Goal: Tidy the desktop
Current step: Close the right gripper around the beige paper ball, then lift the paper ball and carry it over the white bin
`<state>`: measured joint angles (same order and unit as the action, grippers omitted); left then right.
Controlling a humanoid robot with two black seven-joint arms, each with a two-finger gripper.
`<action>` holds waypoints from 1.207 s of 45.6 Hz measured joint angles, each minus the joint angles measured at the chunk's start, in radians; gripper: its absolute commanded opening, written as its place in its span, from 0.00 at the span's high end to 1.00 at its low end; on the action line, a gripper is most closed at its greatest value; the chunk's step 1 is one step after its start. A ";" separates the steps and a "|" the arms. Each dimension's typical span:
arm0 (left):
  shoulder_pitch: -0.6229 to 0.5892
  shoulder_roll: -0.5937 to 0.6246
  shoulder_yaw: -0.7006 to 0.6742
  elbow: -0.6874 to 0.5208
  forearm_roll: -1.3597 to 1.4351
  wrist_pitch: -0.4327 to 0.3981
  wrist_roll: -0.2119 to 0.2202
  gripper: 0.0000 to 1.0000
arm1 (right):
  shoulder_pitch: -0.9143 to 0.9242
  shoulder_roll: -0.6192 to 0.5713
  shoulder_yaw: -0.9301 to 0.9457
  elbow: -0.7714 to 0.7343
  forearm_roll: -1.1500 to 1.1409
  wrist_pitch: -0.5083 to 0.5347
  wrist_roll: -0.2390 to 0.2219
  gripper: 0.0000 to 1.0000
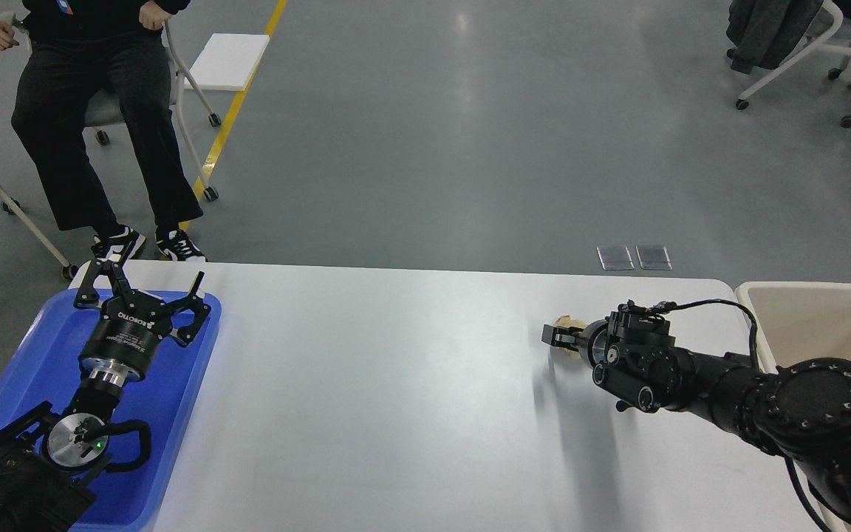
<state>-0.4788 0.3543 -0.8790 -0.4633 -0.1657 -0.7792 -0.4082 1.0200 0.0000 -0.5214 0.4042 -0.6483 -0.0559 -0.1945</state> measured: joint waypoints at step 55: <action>-0.001 0.000 0.000 0.000 0.000 0.000 0.001 0.01 | 0.102 -0.076 0.017 0.349 0.004 -0.111 -0.005 1.00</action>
<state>-0.4799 0.3544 -0.8790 -0.4633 -0.1657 -0.7794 -0.4077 1.1215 -0.0758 -0.5041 0.7531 -0.6440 -0.1672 -0.2000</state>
